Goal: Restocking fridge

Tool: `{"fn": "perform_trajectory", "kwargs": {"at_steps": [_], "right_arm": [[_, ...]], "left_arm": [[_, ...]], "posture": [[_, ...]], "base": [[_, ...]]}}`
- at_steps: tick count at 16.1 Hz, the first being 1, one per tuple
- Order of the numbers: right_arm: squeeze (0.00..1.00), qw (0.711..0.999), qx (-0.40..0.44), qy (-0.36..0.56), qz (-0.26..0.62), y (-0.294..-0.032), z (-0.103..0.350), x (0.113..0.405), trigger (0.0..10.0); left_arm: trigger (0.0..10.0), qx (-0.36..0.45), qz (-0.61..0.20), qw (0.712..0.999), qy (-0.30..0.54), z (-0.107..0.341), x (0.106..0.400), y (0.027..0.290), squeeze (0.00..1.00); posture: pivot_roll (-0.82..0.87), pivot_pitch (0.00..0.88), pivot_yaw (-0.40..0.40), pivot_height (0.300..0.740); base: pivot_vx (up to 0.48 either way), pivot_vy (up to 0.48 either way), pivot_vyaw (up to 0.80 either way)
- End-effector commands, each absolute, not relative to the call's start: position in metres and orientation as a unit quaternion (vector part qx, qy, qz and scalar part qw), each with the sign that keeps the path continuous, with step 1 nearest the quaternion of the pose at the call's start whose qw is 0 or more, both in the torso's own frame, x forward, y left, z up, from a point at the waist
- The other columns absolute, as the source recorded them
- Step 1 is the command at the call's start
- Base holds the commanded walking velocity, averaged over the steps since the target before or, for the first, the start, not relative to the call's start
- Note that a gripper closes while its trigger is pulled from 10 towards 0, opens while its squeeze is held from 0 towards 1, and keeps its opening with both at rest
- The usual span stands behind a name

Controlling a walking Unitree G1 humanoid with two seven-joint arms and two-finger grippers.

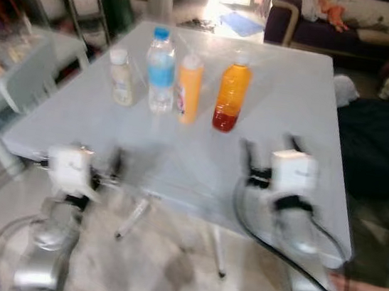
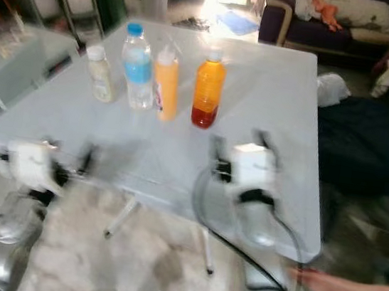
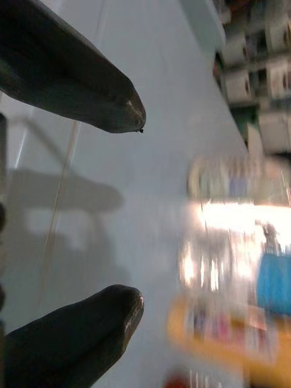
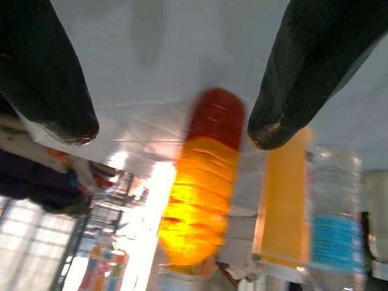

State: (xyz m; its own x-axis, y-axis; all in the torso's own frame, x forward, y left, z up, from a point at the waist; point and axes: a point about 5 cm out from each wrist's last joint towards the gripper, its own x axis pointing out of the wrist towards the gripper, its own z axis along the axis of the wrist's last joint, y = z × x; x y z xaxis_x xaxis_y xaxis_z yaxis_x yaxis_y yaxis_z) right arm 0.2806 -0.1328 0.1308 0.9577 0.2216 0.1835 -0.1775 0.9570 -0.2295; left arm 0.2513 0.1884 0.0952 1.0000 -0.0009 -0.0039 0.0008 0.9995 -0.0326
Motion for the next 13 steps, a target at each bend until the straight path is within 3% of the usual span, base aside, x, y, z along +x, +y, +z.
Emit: {"fn": "perform_trajectory", "kwargs": {"at_steps": [1, 8, 13], "right_arm": [[0.00, 0.985, -0.109, -0.096, 0.097, -0.140, 0.127, 0.280, 10.0], [0.00, 0.980, -0.114, -0.114, 0.115, -0.141, 0.137, 0.286, 10.0], [0.00, 0.976, -0.148, -0.143, 0.069, -0.168, 0.158, 0.308, 10.0]], "left_arm": [[10.0, -0.018, -0.013, 1.000, -0.006, 0.098, 0.252, 0.181, 0.00], [10.0, -0.020, -0.010, 1.000, 0.001, 0.096, 0.245, 0.181, 0.00], [10.0, -0.013, -0.012, 1.000, 0.013, 0.093, 0.236, 0.183, 0.00]], "posture": [[-0.08, 0.083, 0.033, 0.740], [-0.06, 0.107, 0.040, 0.740], [-0.04, 0.125, 0.045, 0.740]], "base": [[0.000, 0.000, 0.00], [0.000, 0.000, 0.00], [0.000, 0.000, 0.00]]}}
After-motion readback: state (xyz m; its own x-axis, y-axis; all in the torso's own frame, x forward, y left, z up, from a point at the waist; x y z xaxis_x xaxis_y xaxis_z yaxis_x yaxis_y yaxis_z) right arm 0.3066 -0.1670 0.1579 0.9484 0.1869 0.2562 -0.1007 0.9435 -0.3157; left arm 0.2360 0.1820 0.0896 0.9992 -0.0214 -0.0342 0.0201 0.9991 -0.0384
